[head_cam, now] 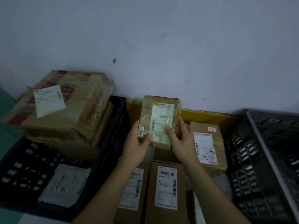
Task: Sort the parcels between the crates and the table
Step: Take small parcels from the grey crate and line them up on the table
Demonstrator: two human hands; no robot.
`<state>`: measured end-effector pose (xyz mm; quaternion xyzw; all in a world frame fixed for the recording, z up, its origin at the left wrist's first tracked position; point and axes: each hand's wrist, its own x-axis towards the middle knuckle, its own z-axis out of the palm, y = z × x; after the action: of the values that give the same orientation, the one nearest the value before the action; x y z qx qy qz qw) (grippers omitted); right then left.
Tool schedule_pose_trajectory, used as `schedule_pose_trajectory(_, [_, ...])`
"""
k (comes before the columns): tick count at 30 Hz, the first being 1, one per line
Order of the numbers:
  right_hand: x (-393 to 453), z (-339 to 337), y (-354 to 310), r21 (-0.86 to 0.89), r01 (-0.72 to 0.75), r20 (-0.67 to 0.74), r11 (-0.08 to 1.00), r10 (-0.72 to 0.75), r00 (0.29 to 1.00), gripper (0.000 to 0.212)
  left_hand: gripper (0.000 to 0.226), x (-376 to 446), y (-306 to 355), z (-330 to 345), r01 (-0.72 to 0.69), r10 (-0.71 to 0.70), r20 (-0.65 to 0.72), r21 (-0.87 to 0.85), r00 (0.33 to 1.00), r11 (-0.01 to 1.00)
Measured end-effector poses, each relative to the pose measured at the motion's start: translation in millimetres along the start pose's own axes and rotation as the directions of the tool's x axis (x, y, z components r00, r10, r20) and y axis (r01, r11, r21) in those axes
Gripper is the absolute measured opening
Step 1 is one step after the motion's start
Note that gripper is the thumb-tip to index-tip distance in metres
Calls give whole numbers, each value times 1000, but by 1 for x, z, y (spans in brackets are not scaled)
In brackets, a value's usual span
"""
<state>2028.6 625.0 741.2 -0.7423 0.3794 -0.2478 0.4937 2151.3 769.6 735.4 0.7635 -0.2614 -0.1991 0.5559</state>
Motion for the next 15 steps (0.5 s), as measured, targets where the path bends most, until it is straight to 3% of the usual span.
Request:
schedule_pose_trajectory(4, [1,13,-3,-155,39,18,987,-37,999,70,61,3,-8,-10,-2,15,-106,125,994,992])
schedule_pose_trajectory(8, [-1,39,4,-219,94,78,971,-79,994,71,57,7,-23,-19,21,25,-149,304,988,952])
schedule_pose_trajectory(11, [2,58,23,-364,182,276,914,-81,958,84,67,15,-40,-23,61,-6,-116,484,993,873])
schedule_pose_trajectory(15, [13,80,43,-565,228,462,793,75,884,92,85,27,-63,-17,101,-122,-14,660,992,744])
